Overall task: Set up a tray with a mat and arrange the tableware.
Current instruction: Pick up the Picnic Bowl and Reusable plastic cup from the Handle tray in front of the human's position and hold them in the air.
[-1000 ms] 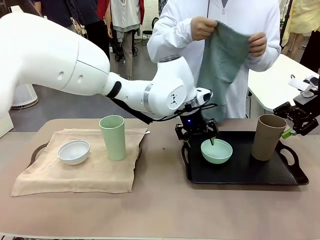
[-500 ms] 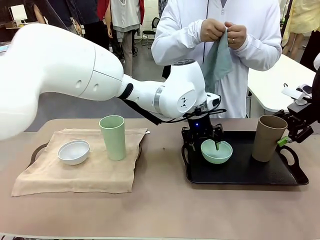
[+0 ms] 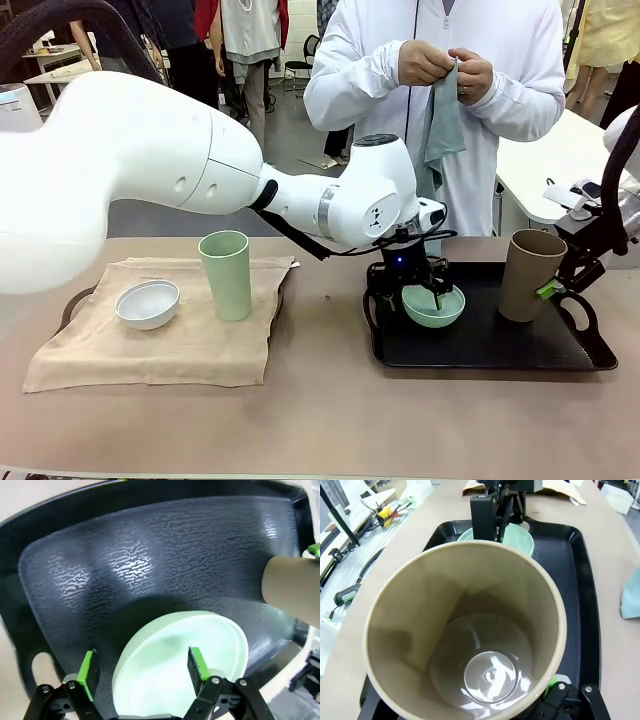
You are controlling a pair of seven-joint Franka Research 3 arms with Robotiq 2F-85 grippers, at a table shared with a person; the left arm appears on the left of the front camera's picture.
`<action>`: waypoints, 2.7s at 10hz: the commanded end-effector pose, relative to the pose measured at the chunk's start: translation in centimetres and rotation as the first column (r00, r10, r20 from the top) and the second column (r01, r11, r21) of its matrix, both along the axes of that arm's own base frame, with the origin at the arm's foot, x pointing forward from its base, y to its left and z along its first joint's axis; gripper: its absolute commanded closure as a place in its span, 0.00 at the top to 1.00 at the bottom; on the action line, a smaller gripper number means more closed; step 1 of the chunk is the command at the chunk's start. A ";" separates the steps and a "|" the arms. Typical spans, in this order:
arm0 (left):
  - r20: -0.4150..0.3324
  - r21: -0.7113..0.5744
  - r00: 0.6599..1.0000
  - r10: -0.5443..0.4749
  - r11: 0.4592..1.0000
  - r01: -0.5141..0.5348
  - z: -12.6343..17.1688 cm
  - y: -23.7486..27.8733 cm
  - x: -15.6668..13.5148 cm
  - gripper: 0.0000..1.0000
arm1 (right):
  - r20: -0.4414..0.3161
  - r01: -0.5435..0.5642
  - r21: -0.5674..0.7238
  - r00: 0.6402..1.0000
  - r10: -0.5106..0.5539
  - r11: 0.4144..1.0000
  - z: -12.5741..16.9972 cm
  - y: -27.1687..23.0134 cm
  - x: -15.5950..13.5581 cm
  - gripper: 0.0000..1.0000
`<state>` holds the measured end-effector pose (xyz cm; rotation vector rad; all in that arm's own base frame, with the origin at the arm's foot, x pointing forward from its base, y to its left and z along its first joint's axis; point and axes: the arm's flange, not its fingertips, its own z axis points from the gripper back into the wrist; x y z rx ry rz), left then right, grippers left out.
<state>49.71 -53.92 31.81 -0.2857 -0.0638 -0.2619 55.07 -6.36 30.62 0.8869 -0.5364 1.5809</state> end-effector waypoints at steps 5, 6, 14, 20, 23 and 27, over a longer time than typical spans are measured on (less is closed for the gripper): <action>0.076 0.034 0.997 0.021 0.999 -0.023 1.3 -0.4 -0.1 0.00 | 0.009 0.002 0.017 1.000 -0.002 1.000 -0.2 0.0 0.6 0.00; 0.086 0.043 0.996 0.021 0.999 -0.024 1.5 -0.4 -0.4 0.00 | 0.010 -0.001 0.011 1.000 0.001 1.000 -0.2 0.1 0.6 0.00; 0.076 0.090 0.997 0.019 0.996 -0.026 2.0 -0.1 -1.1 0.00 | 0.048 0.010 0.018 0.999 -0.011 1.000 0.3 0.1 0.1 0.00; 0.244 0.038 0.970 0.016 0.999 -0.026 12.9 -0.8 -4.3 0.00 | 0.258 0.003 0.047 0.966 -0.015 0.999 14.1 -3.5 -7.8 0.00; 0.362 0.047 0.932 0.000 0.999 -0.018 19.6 -2.4 -7.4 0.00 | 0.307 0.015 0.012 0.952 -0.018 1.000 19.4 -4.2 -11.5 0.00; 0.328 0.011 0.944 -0.020 1.000 0.018 19.5 -2.2 -6.3 0.00 | 0.305 0.025 0.028 0.952 -0.033 0.999 19.8 -5.0 -10.5 0.00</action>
